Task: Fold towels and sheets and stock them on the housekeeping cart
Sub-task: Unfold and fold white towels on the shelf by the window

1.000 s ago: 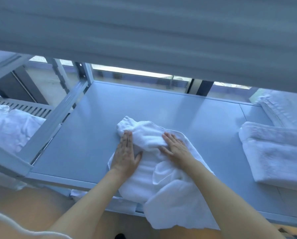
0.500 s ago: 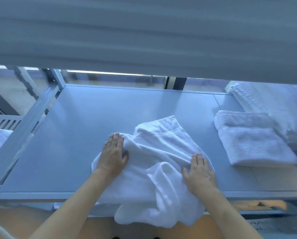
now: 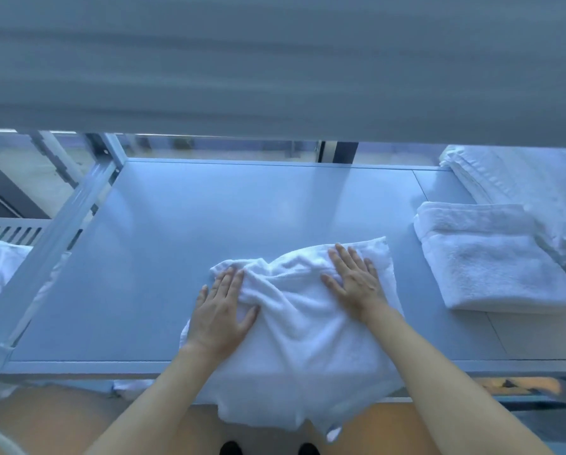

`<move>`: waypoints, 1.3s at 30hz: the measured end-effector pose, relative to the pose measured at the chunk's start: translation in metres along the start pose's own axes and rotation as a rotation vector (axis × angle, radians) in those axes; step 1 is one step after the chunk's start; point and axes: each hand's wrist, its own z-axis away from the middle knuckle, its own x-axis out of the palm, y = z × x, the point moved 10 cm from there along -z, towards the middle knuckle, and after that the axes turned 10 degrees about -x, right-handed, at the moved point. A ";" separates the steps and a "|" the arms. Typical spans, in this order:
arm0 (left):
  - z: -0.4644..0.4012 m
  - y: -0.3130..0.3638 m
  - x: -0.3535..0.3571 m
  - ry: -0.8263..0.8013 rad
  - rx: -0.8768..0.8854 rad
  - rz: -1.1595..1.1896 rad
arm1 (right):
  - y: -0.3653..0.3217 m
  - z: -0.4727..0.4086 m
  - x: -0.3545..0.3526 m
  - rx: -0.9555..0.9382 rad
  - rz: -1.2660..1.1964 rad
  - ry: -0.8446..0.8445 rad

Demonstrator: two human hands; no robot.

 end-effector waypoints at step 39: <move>0.002 -0.040 0.004 0.003 -0.029 -0.045 | 0.021 0.142 0.008 -0.210 -0.011 0.059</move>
